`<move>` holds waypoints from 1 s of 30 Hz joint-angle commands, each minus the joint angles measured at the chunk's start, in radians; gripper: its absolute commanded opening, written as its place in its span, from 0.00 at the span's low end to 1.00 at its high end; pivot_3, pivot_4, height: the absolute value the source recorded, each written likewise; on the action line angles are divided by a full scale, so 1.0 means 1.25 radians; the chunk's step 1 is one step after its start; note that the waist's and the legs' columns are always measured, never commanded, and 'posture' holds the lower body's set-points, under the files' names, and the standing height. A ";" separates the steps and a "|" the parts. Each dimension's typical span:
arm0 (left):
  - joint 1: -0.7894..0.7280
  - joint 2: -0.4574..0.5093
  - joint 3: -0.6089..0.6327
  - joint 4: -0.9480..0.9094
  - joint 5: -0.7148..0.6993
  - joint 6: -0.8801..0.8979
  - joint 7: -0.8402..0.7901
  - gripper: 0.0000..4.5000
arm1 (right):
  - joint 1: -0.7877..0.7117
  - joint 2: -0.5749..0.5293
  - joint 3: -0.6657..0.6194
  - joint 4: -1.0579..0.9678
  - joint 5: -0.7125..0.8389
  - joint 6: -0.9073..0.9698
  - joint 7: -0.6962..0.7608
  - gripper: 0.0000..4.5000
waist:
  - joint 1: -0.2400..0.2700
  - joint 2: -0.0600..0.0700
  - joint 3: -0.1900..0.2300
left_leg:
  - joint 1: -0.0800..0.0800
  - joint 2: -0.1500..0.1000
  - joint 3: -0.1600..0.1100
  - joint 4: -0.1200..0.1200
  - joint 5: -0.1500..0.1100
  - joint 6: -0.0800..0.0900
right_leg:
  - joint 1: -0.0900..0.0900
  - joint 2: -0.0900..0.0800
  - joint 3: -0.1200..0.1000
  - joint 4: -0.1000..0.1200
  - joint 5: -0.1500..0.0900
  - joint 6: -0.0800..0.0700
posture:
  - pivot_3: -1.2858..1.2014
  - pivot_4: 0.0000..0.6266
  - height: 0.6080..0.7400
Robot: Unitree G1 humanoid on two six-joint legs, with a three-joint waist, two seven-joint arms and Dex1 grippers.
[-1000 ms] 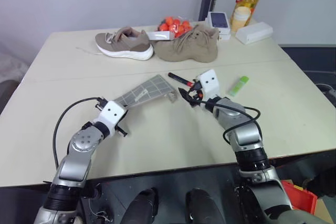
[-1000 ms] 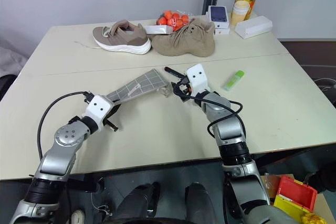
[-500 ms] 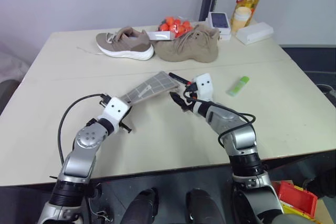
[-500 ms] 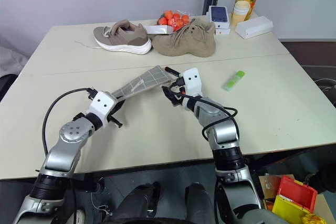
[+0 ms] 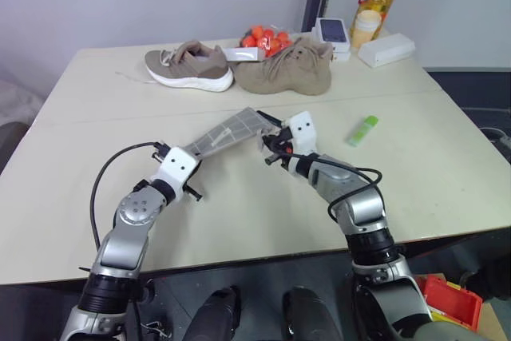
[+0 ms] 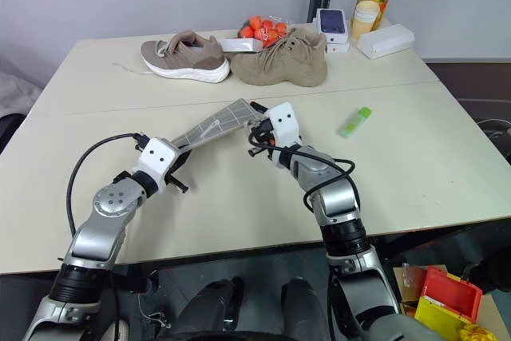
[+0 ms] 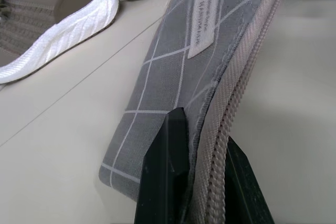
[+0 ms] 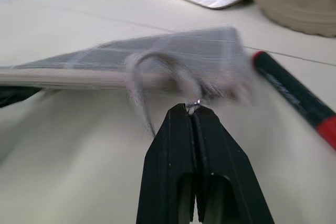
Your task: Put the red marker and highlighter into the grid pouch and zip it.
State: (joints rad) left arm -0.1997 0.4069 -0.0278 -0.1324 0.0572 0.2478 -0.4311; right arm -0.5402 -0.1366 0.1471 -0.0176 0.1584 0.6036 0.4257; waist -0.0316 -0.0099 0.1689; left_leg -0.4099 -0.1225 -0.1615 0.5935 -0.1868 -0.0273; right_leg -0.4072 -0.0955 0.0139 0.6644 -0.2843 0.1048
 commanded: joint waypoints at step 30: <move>-0.038 -0.017 0.015 0.032 0.023 -0.010 0.083 0.00 | -0.089 -0.058 0.093 -0.083 -0.015 0.013 0.123 0.65 | 0.014 0.000 0.000 | 0.000 0.000 0.000 0.000 0.000 0.000 | 0.000 0.000 0.000 0.000 0.000 0.000 | 0.52 0.24 1.00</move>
State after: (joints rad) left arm -0.2345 0.3665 -0.0526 -0.0886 0.0776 0.2488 -0.3490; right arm -0.6293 -0.1895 0.3044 -0.0964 0.1550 0.6312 0.5951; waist -0.0139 -0.0101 0.1690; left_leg -0.4099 -0.1226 -0.1617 0.5939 -0.1868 -0.0274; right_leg -0.4071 -0.0954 0.0135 0.6641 -0.2843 0.1049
